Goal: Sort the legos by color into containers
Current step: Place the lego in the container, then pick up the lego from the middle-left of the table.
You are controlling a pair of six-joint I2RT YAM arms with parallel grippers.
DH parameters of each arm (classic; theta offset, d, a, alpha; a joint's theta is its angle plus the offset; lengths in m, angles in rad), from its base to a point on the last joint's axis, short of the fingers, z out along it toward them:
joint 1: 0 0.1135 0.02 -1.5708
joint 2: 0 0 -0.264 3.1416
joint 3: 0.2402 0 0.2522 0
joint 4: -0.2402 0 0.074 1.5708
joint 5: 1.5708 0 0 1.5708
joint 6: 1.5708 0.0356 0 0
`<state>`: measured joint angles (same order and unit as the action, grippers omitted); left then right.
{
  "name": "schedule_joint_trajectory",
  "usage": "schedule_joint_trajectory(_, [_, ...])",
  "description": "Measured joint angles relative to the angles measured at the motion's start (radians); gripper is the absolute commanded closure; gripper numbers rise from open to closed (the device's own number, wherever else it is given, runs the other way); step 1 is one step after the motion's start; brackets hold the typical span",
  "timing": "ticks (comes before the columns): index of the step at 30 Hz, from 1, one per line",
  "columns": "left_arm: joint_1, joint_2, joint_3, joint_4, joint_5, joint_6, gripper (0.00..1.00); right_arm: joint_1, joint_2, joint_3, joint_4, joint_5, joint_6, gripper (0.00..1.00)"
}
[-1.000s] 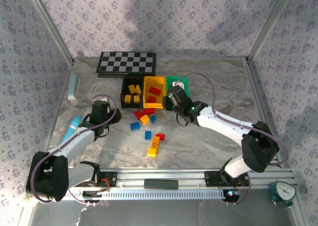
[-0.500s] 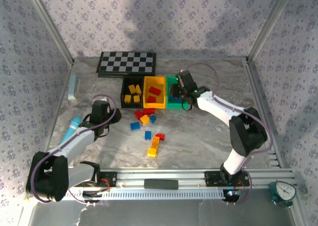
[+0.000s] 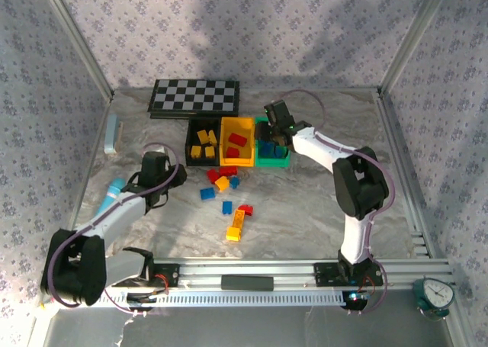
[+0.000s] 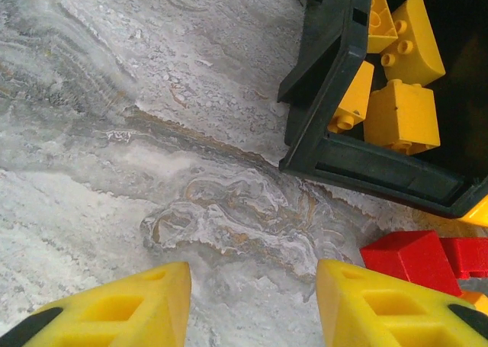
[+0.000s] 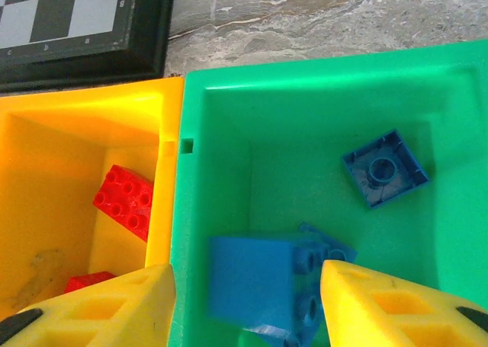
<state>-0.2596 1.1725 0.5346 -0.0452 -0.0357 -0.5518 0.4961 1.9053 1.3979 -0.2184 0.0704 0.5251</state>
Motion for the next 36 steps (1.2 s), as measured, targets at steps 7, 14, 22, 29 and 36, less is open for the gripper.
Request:
schedule_joint_trajectory(7, [0.0, 0.012, 0.003, 0.0, 0.017, 0.0, 0.54, 0.013, -0.078, -0.093, 0.013, 0.004, 0.0, 0.44])
schedule_joint_trajectory(14, [0.0, 0.003, 0.003, 0.003, 0.017, -0.001, 0.54, 0.062, -0.2, -0.154, 0.008, 0.023, -0.012, 0.43])
schedule_joint_trajectory(22, [0.0, -0.02, -0.003, 0.026, 0.024, 0.0, 0.54, 0.109, -0.313, -0.29, -0.027, 0.04, -0.018, 0.43])
schedule_joint_trajectory(29, [0.0, -0.02, -0.021, 0.048, 0.043, 0.001, 0.54, 0.109, -0.397, -0.358, -0.055, 0.078, -0.019, 0.42])
schedule_joint_trajectory(36, [0.0, -0.04, -0.047, 0.069, 0.059, 0.026, 0.57, 0.107, -0.434, -0.406, -0.056, 0.099, -0.022, 0.42])
